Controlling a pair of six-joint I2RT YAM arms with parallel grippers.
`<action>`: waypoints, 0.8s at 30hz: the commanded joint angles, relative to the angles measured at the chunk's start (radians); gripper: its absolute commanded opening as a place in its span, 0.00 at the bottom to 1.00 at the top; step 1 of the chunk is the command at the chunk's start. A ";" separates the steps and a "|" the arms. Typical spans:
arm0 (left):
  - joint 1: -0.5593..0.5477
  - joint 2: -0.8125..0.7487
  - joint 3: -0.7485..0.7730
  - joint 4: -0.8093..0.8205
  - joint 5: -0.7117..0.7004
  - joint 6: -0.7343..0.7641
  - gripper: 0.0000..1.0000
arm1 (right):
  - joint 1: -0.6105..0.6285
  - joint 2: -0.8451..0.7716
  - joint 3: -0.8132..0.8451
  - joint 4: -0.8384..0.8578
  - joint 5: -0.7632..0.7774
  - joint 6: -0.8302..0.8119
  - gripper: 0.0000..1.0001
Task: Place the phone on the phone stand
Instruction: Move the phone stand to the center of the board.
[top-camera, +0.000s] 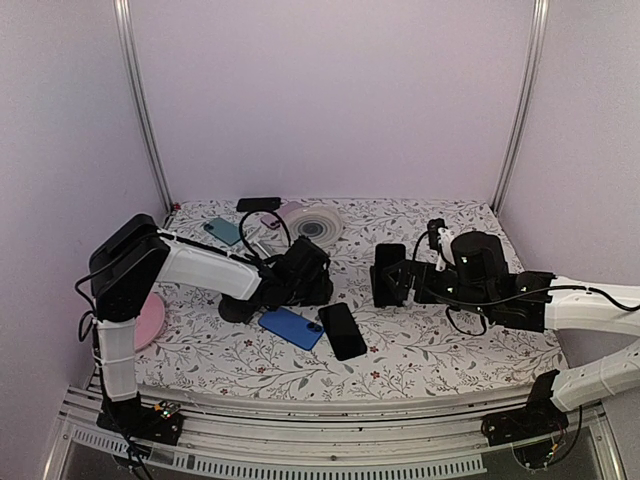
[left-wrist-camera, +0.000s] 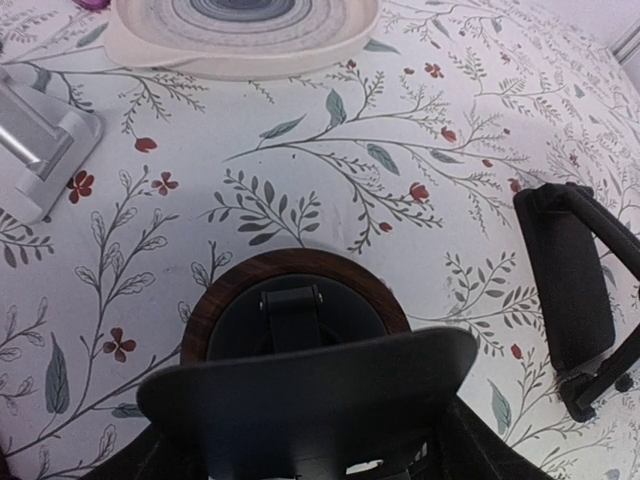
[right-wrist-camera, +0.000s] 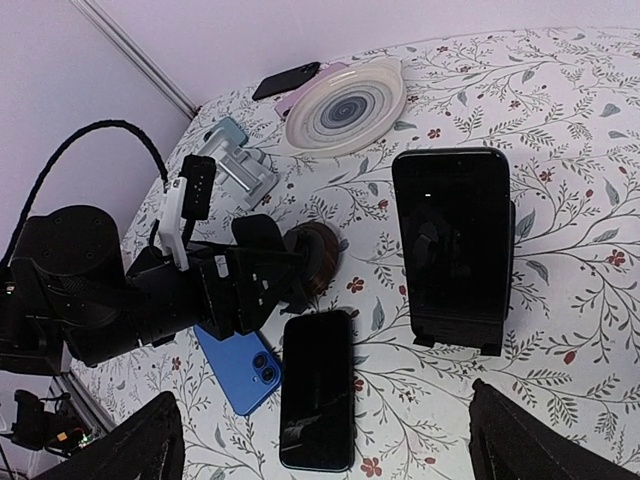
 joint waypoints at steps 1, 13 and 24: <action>-0.030 -0.023 -0.009 -0.053 0.044 -0.026 0.61 | 0.010 0.013 0.015 0.021 -0.001 -0.001 0.99; -0.025 0.013 0.052 -0.123 0.031 0.023 0.85 | 0.026 0.049 0.028 0.017 -0.015 -0.022 0.99; -0.025 -0.049 0.038 -0.103 0.052 0.043 0.97 | 0.117 0.140 0.077 -0.041 0.065 -0.035 0.99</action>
